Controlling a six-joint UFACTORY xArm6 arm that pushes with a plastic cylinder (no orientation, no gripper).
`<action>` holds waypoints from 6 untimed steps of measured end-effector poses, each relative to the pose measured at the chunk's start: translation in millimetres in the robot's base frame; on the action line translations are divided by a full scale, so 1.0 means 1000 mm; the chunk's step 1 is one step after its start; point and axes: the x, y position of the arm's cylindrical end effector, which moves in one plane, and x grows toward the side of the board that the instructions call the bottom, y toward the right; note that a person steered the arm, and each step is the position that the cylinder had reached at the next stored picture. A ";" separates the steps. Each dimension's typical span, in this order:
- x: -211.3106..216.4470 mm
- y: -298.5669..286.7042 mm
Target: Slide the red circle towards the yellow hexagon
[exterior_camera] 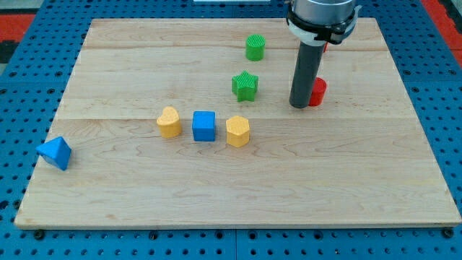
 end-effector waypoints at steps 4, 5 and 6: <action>0.027 0.109; 0.019 0.145; 0.011 0.172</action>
